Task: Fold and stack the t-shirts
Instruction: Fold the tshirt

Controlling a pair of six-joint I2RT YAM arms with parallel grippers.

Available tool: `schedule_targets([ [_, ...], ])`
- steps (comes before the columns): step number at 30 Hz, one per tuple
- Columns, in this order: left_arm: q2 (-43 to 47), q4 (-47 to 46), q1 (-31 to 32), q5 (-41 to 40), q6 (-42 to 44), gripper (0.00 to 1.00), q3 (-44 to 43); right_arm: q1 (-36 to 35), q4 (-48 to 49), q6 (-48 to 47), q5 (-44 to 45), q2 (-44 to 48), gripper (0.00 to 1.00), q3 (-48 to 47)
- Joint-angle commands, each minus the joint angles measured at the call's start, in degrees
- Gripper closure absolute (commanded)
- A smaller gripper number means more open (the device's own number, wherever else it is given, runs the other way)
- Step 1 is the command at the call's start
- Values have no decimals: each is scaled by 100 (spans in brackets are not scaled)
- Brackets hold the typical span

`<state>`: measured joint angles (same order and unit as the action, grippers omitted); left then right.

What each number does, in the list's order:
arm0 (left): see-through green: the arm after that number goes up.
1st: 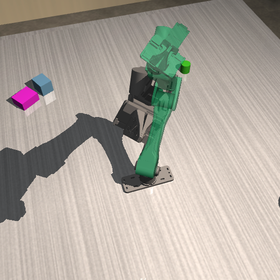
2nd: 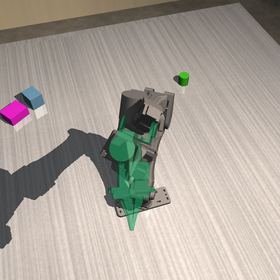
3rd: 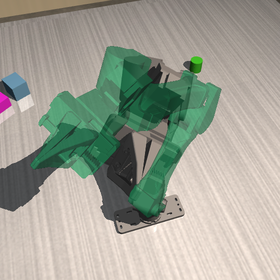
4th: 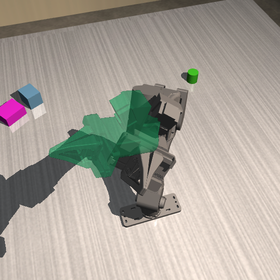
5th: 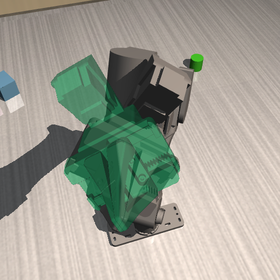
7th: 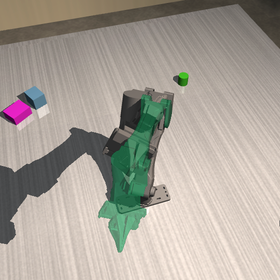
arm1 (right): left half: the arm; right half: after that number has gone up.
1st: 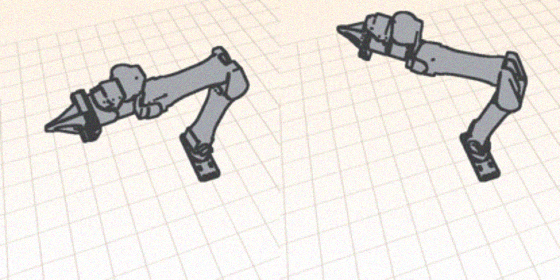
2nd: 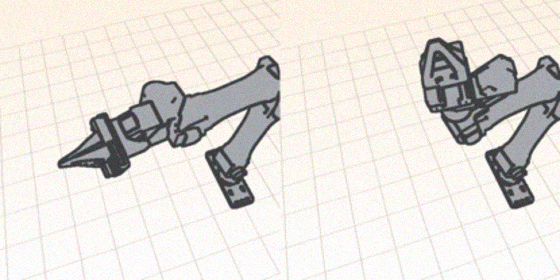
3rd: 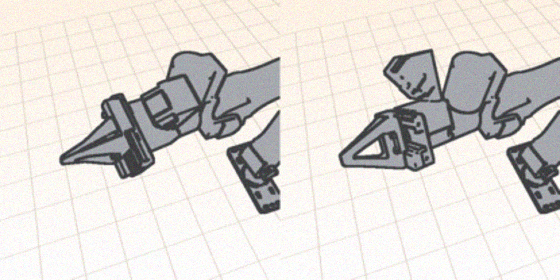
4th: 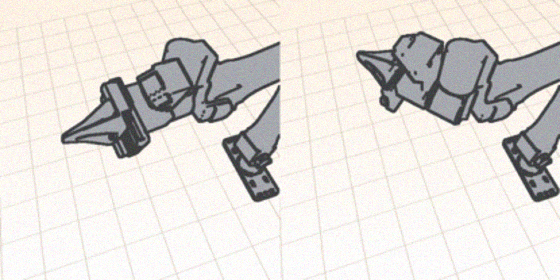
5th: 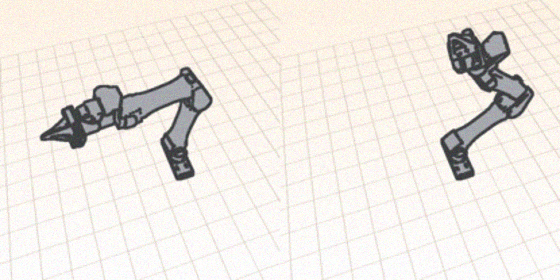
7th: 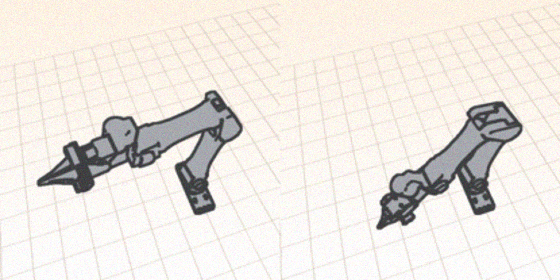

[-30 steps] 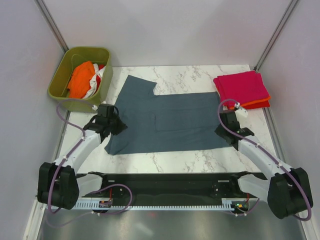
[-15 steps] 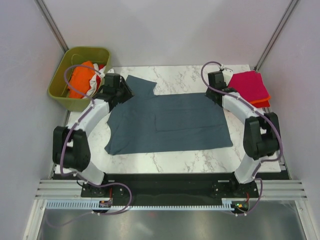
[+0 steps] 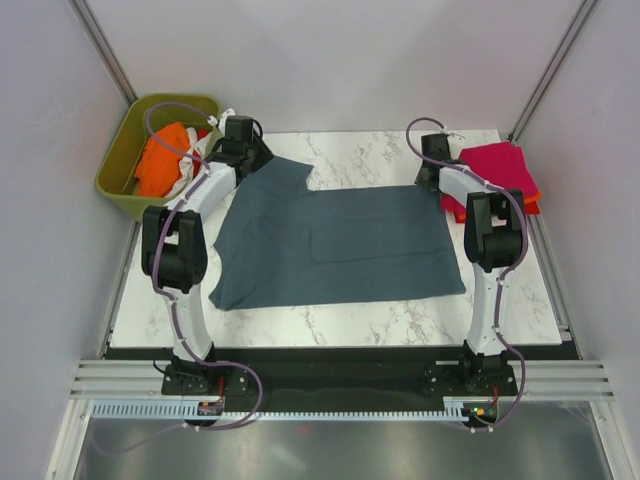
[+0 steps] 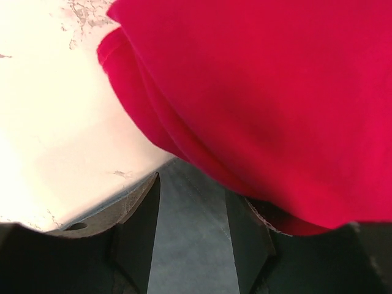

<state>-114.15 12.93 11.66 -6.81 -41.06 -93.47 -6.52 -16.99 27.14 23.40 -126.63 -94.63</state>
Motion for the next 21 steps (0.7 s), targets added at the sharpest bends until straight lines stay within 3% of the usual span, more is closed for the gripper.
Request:
schedule_targets([
  [1,-195,-334,-41,-312,-79,55,-286,2,3,-156,139,-213,45,-441],
  [12,-643,-484,-173,-532,871,53,-522,55,-155,-86,7,-556,52,-723],
  [16,-1179,33,-366,-156,855,47,-1119,55,-260,-86,-55,-591,54,-741],
  [21,-1611,368,-463,-74,652,45,-1569,55,-269,-86,-169,-617,83,-768],
])
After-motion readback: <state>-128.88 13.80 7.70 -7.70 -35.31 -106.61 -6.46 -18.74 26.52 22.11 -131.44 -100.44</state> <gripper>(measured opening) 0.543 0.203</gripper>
